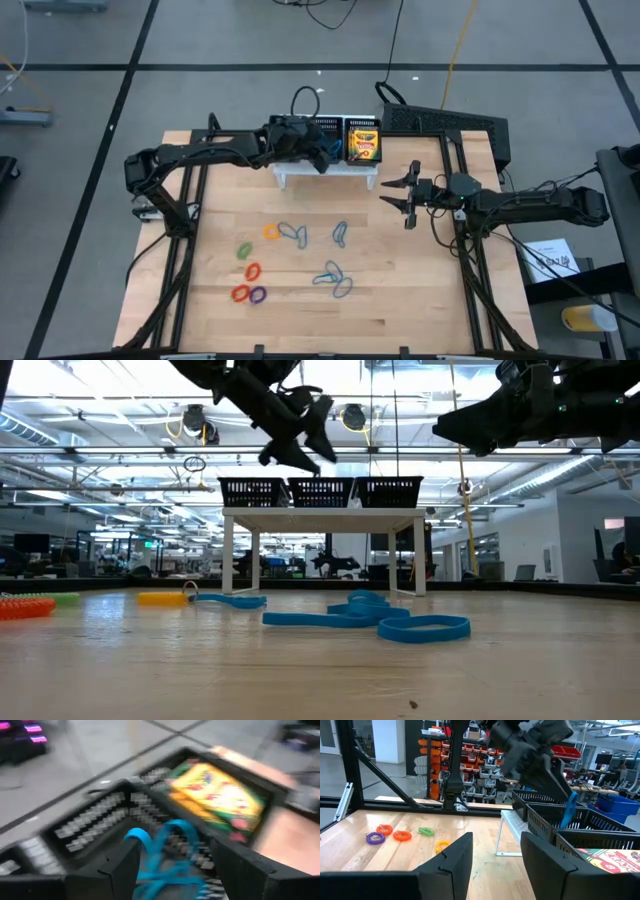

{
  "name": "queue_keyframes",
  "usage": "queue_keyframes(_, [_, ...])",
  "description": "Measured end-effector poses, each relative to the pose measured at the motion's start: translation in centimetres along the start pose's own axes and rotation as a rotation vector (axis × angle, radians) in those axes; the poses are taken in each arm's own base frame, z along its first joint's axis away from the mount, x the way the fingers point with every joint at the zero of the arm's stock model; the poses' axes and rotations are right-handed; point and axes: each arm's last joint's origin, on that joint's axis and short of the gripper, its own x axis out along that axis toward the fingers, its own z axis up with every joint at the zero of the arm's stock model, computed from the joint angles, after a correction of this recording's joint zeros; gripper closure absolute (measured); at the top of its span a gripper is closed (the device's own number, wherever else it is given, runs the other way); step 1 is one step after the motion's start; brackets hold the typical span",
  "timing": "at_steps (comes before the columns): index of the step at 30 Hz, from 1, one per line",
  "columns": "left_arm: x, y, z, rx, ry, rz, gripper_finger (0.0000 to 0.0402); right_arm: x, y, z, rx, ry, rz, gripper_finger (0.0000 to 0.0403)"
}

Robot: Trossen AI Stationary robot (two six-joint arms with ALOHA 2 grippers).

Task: Pick & Place Office Desk Supplies
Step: Put the blue rubber band into the middle black bin

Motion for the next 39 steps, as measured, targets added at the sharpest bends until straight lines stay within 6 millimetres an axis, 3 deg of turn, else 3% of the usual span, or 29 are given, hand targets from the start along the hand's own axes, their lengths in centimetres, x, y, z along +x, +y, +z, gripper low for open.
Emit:
queue_keyframes(2, [0.0,0.2,0.0,-0.051,-0.008,0.055,0.0158,0.0,0.0,0.0,0.0,0.0,0.0,0.0248])
queue_keyframes(12, [0.1,0.1,0.2,-0.131,0.023,-0.138,0.0158,0.0,0.0,0.0,0.0,0.0,0.0,0.0248])
queue_keyframes(17, [0.1,0.5,-0.4,-0.173,0.064,-0.024,0.0158,0.0,0.0,0.0,0.0,0.0,0.0,0.0248])
queue_keyframes(24, [-0.1,0.2,0.3,-0.166,0.044,-0.039,0.0158,0.0,0.0,0.0,0.0,0.0,0.0,0.0248])
queue_keyframes(30, [-0.5,-0.3,0.9,-0.142,0.026,-0.159,0.0158,0.0,0.0,0.0,0.0,0.001,-0.001,0.0248])
queue_keyframes(35, [-2.8,-0.9,1.2,-0.057,0.073,-0.281,0.0158,0.0,0.0,-0.1,0.0,0.01,0.001,0.0248])
queue_keyframes(39, [-5.7,-3.1,1.1,0.068,0.015,-0.305,0.0158,0.0,0.0,-0.1,0.0,0.009,0.001,0.0248])
